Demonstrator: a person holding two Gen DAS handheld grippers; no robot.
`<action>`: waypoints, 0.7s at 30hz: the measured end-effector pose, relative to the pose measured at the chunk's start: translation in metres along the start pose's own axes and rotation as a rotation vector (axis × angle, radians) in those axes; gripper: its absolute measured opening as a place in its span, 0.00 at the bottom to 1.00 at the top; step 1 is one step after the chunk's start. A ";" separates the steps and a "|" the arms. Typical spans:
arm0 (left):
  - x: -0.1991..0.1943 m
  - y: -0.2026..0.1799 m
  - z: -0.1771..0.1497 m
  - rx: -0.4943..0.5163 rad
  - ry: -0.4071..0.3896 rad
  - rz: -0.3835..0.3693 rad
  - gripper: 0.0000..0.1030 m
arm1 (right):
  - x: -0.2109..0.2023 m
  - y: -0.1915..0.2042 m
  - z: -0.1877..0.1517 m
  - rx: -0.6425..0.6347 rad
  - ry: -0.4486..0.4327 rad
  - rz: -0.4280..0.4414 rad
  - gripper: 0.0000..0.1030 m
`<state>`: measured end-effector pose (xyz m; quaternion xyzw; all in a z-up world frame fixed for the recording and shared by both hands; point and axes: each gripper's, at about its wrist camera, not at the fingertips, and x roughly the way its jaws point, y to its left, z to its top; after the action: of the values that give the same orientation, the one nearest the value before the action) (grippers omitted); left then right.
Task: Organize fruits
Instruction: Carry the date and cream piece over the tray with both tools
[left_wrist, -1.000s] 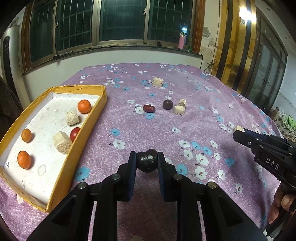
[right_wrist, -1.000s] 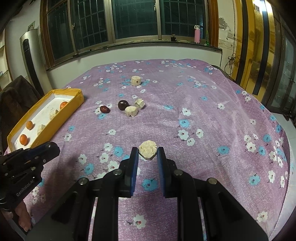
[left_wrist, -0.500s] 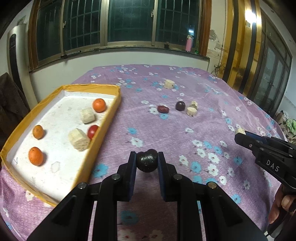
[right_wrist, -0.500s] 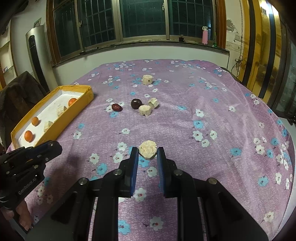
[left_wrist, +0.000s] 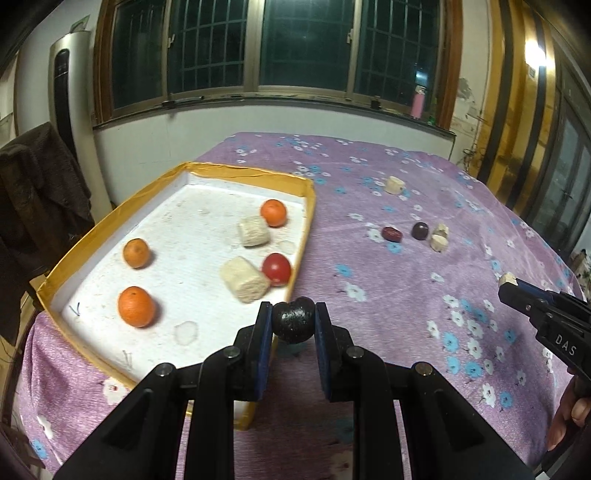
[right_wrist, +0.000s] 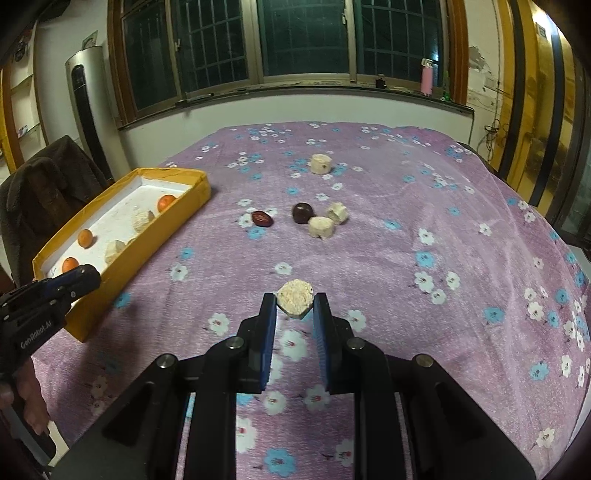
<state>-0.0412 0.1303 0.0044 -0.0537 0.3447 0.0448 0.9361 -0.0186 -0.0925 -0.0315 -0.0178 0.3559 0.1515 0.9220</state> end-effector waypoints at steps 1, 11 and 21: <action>0.000 0.003 0.001 -0.002 -0.002 0.006 0.20 | 0.000 0.003 0.001 -0.003 -0.001 0.005 0.21; -0.004 0.044 0.017 -0.058 -0.016 0.082 0.20 | 0.003 0.042 0.018 -0.056 -0.022 0.069 0.21; 0.000 0.072 0.028 -0.087 -0.011 0.143 0.20 | 0.015 0.089 0.037 -0.111 -0.027 0.144 0.21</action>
<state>-0.0318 0.2054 0.0202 -0.0694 0.3404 0.1270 0.9291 -0.0105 0.0018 -0.0073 -0.0412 0.3350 0.2371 0.9110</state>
